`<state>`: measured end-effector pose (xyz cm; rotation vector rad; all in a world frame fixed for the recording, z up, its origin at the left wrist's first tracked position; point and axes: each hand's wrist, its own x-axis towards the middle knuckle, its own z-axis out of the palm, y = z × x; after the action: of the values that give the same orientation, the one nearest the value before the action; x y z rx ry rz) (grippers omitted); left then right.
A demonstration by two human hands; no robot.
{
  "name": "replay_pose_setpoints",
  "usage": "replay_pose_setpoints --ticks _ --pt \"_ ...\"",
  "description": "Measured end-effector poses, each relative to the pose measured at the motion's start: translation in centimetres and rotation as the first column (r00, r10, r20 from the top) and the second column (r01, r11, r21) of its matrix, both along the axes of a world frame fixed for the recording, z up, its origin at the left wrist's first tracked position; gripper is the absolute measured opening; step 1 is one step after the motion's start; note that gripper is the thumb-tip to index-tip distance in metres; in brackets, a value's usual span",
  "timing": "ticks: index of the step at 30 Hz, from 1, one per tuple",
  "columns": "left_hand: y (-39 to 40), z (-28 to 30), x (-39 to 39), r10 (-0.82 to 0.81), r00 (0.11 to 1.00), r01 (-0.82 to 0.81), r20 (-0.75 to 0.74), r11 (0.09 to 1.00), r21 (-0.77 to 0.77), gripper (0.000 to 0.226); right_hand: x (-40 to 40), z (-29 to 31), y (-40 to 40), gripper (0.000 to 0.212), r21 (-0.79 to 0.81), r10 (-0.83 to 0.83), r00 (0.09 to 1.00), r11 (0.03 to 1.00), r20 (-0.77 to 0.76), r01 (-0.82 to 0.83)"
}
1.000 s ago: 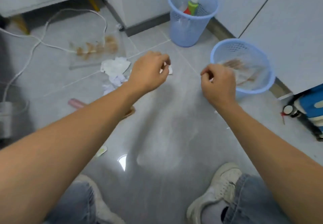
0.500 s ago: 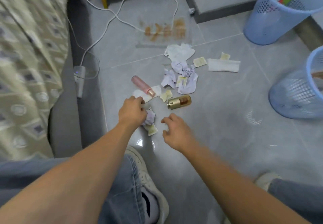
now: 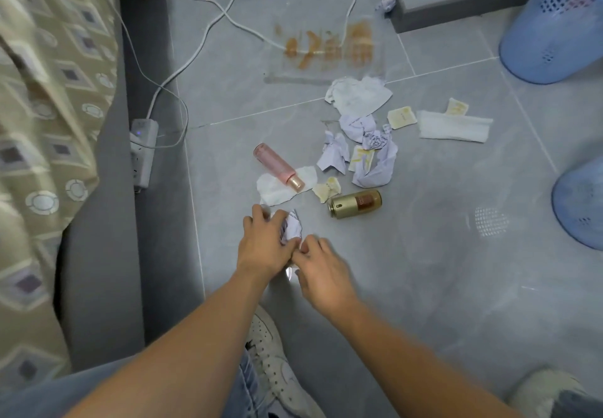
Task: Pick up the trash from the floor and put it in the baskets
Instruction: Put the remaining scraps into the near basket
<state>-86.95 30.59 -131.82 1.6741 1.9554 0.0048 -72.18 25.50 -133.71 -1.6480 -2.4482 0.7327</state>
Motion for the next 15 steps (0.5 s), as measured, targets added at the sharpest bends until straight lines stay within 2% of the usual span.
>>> replay_pose_setpoints --ticks 8,12,15 --pt "0.7 0.0 2.2 -0.094 0.995 0.095 0.046 0.995 -0.019 0.053 5.9 1.2 1.0 0.010 -0.008 -0.202 0.975 0.979 -0.087 0.202" --pt "0.9 2.9 4.1 -0.189 0.969 0.168 0.162 0.977 0.133 0.029 9.9 4.7 1.2 0.012 0.085 -0.351 0.922 0.926 -0.165 0.367" --pt "2.0 6.2 7.2 -0.286 0.925 0.216 0.249 0.937 0.273 0.032 13.9 8.0 2.1 0.009 0.177 -0.453 0.856 0.848 -0.251 0.500"
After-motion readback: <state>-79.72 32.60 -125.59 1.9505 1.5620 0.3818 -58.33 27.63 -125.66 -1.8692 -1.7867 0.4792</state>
